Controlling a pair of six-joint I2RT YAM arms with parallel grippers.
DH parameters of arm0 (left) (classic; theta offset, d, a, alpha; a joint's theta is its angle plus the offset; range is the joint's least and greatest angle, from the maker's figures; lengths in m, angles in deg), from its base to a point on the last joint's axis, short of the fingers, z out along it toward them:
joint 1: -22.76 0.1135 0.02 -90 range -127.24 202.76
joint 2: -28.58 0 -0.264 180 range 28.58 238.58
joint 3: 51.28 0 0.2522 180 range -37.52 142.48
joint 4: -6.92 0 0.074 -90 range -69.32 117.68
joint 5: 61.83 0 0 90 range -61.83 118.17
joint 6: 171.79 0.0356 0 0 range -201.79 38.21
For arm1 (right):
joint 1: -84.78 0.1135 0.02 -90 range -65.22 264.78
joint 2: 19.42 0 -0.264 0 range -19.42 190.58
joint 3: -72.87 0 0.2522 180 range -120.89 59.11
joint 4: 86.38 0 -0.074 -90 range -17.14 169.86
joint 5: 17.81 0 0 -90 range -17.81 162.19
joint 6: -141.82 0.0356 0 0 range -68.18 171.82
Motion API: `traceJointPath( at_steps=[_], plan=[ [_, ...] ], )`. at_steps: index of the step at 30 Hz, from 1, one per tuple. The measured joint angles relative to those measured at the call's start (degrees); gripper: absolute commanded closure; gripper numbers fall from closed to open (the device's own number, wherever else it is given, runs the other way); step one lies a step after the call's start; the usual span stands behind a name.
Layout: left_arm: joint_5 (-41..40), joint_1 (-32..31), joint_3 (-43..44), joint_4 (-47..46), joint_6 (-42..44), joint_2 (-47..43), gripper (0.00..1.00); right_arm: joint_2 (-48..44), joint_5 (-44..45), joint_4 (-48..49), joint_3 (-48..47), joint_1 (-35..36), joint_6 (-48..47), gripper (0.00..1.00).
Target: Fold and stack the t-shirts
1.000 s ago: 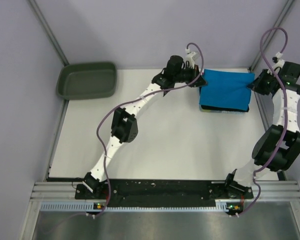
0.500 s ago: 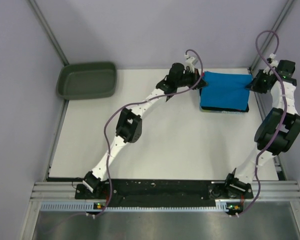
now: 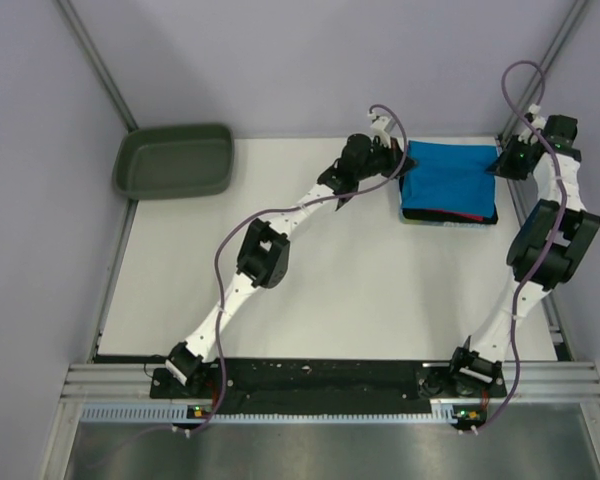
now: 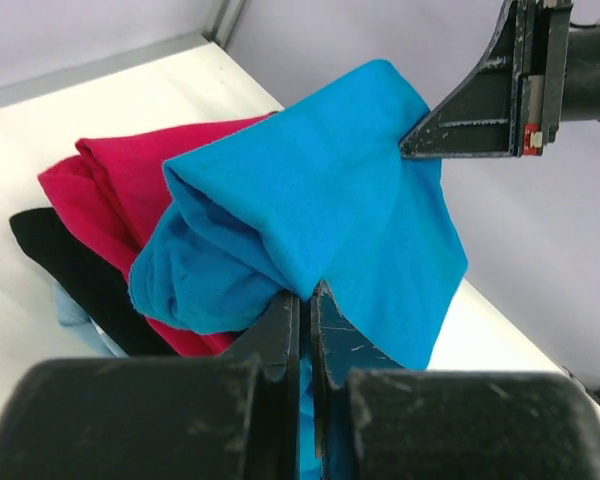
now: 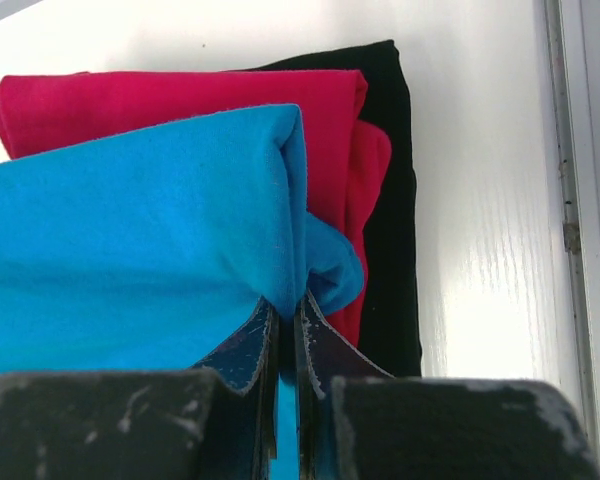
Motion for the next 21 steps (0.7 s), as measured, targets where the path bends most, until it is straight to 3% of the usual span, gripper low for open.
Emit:
traceJointPath(
  at_steps=[2, 4, 6, 9, 13, 17, 21],
  plan=[
    [-1.22, -0.2, 0.02, -0.96, 0.39, 0.48, 1.0, 0.94, 0.46, 0.11, -0.57, 0.22, -0.02, 0.91],
    [-2.14, -0.28, 0.02, -1.29, 0.74, 1.03, 0.86, 1.62, 0.85, 0.28, -1.01, 0.37, -0.11, 0.85],
    [-3.02, -0.31, 0.02, -1.9, 1.44, 1.57, 0.65, 2.45, 1.46, 0.24, -1.75, 0.57, -0.31, 0.76],
    [-4.72, -0.15, 0.02, -2.05, 2.54, 2.08, 0.53, 4.15, 3.8, 0.85, -3.37, 0.76, -0.94, 0.73],
    [-6.64, 0.37, 0.22, -2.01, 4.92, 2.14, 0.46, 5.64, 6.21, 0.85, -4.98, 0.74, -1.09, 0.66],
    [-6.97, 1.44, 2.64, -0.7, 7.91, 2.14, 0.46, 5.99, 8.31, 0.68, -6.27, 0.74, -1.11, 0.57],
    [-5.05, 3.13, 6.8, 2.75, 9.27, 2.1, 0.42, 5.62, 10.12, 0.85, -7.58, 1.11, -1.64, 0.55]
  ],
)
